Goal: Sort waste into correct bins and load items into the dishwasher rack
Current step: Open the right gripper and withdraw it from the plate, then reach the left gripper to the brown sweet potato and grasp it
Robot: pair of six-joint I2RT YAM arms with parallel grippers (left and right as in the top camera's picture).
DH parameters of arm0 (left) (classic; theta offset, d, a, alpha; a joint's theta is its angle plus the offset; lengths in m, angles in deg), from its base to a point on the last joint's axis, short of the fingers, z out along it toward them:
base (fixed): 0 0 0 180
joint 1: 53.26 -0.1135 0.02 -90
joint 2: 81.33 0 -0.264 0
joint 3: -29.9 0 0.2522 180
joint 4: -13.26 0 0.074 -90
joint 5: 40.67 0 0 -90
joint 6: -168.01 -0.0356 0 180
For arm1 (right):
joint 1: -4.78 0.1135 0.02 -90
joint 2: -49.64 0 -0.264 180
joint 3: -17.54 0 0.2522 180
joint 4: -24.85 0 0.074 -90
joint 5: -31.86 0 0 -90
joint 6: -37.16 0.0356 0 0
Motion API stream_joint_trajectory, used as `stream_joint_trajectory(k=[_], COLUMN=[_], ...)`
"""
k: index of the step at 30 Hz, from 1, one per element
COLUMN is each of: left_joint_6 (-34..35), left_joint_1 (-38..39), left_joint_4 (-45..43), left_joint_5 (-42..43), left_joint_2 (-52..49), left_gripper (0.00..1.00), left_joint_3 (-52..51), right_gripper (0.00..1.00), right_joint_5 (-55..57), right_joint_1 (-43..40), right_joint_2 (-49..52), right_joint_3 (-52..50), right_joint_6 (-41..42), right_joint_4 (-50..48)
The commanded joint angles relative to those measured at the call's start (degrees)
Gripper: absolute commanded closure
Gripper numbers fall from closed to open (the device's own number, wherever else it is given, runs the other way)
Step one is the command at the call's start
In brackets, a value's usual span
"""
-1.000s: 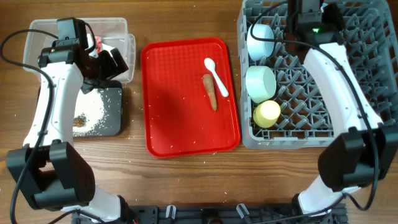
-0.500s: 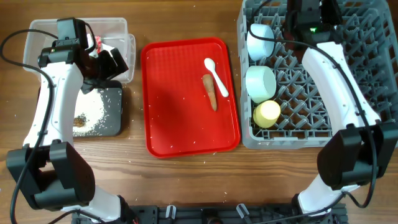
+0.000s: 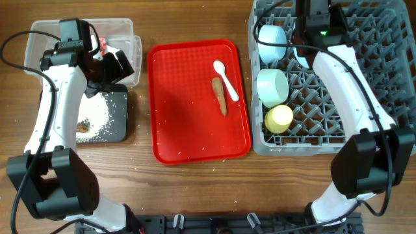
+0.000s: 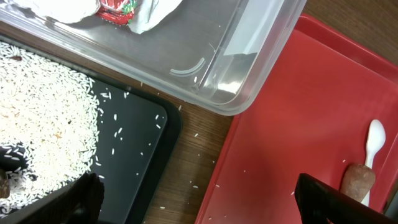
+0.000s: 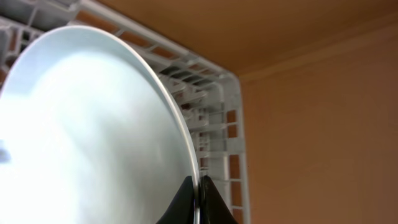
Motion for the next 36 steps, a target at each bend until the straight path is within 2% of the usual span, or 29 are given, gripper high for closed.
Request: stream_joint_trajectory(k=[1,2,3,4,5,9,14,18,19,23,28,36], left_joint_6=[-0.09,-0.09,-0.09,-0.09,-0.09,-0.09,-0.09,-0.09,-0.09,-0.07,0.44,5.81], left_joint_1=[-0.26,-0.26,-0.26,-0.26,-0.26,-0.26,-0.26,-0.26,-0.26,-0.26,-0.24,1.7], left_joint_4=[0.0,0.0,-0.02,0.0,0.0,0.0,0.0,-0.02,0.0,-0.02,-1.03,-2.69], left_joint_5=[0.68,0.7,0.7,0.7,0.7,0.7,0.7,0.7,0.7,0.7,4.9,20.94], left_joint_2=[1.18,1.18,1.18,1.18,1.18,1.18,1.18,1.18,1.18,1.18,1.18,1.03], left_gripper=[0.0,0.0,0.0,0.0,0.0,0.0,0.0,0.0,0.0,0.0,0.0,0.0], left_joint_3=[1.14,1.14,1.11,1.11,1.14,1.14,1.11,1.14,1.14,1.11,1.14,1.07], right_gripper=[0.81,0.4,0.21,0.08,0.0,0.0,0.0,0.0,0.0,0.0,0.0,0.0], right_joint_5=[-3.54,-5.31,-6.8,-7.41,-7.69,-14.01,-41.35,-54.25,-54.53,-54.49,-54.51,-54.51], right_joint_1=[0.2,0.2,0.2,0.2,0.2,0.2,0.2,0.2,0.17,0.11,-1.97,-5.84], right_joint_2=[0.59,0.59,0.59,0.57,0.37,-2.58,-12.35,-15.78,-15.93,-16.22,-19.08,-21.9], right_joint_3=[-0.79,-0.79,-0.79,-0.79,-0.76,-0.68,-0.68,-0.68,-0.68,-0.68,-0.68,-0.68], right_joint_6=[5.05,5.46,5.84,6.84,8.66,16.26,25.44,27.41,27.41,28.74,30.82,30.82], right_joint_4=[0.63,0.63,1.01,1.33,1.77,3.06,3.26,7.63,11.23,13.05,14.45,15.19])
